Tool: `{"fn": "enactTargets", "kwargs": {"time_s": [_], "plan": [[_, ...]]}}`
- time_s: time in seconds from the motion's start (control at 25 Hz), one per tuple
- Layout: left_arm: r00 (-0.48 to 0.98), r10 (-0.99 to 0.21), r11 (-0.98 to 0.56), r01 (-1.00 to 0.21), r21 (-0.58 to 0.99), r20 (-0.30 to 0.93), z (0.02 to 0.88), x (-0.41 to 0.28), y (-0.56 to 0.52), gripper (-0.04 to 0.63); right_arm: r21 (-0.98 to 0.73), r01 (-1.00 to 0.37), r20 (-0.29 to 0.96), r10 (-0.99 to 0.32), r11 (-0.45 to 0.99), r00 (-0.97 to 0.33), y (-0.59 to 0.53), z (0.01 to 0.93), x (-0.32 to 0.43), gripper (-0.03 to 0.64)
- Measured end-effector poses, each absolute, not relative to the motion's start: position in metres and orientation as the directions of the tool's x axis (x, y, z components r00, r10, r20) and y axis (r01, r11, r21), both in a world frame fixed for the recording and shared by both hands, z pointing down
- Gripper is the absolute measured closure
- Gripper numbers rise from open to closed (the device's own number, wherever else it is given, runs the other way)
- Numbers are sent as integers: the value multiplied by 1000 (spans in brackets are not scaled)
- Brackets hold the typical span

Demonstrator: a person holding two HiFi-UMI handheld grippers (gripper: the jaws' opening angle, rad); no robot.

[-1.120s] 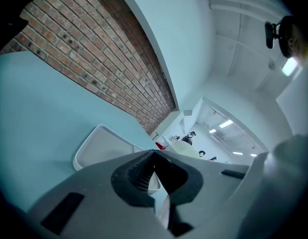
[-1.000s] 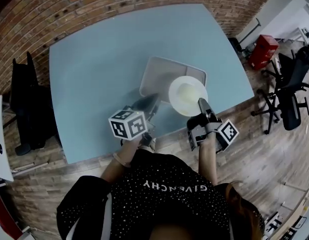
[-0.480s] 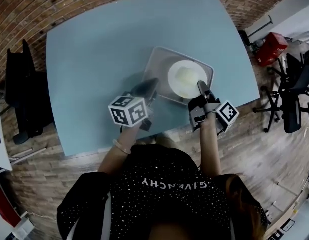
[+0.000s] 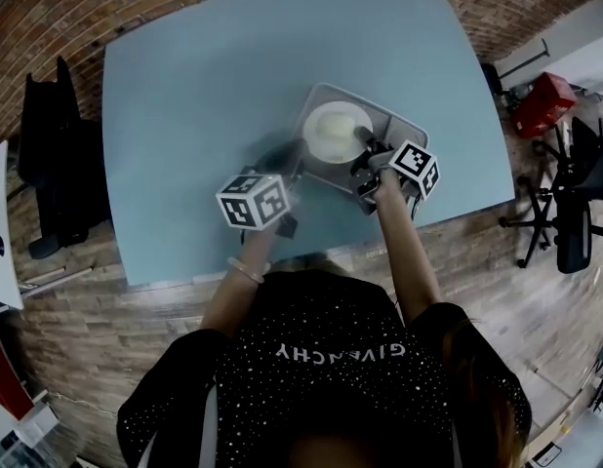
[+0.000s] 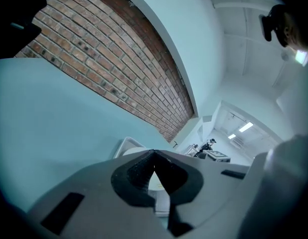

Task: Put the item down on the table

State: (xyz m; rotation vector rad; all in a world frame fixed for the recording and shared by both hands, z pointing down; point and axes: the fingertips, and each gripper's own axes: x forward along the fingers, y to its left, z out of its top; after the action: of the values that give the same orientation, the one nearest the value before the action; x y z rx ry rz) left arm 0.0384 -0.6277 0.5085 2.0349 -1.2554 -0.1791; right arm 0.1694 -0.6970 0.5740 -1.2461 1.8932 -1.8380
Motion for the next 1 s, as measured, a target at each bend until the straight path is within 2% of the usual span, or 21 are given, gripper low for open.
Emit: {"fn": "enactTargets", "kwargs": {"time_s": [0.2,0.4,0.44,0.48,0.52,0.64,0.68,0.72,0.76,0.8,0.88,0.92,1.0], "plan": [[484,-842,-226,-719,657,240,509,31,-622,584,-826,-554,479,-642,-100,-599,-700,587,159,581],[470,-849,-209,-718,664,241,512,28,-621,584,-628,-777,633,-612,-46,-475,-702,596,164,567],[471,-848,-208,-717,665,243,512,29,-622,584,-581,-813,656,-612,-34,-443,-703,596,166,511],[472,-846,-208,-718,664,246,513,30,-622,584,-539,-842,667,-621,-21,-411,-704,594,169,392],[473,-845,-206,-719,664,249,514,31,-622,584,-506,-862,665,-644,-15,-379,-705,590,174,348],[473,-845,-205,-718,665,250,513,32,-622,584,-506,-863,577,-749,-14,-326,-706,563,191,347],[475,-844,-207,-717,666,249,512,34,-623,584,-562,-827,530,-767,2,-362,-703,552,192,348],[477,-843,-209,-716,666,248,512,36,-624,584,-653,-757,471,-773,18,-425,-699,542,190,382],[478,-842,-211,-716,665,249,511,38,-624,584,-767,-641,393,-774,22,-496,-693,532,188,574],[480,-841,-212,-716,665,249,511,41,-624,584,-875,-485,295,-778,14,-554,-688,522,187,606],[487,-837,-216,-714,666,250,510,48,-624,584,-985,-171,100,-794,5,-600,-678,506,188,606],[492,-834,-219,-711,668,251,510,51,-624,584,-997,-81,42,-802,7,-596,-673,501,191,606],[498,-828,-221,-711,668,256,510,55,-623,584,-999,-52,20,-808,13,-588,-664,503,196,606]]}}
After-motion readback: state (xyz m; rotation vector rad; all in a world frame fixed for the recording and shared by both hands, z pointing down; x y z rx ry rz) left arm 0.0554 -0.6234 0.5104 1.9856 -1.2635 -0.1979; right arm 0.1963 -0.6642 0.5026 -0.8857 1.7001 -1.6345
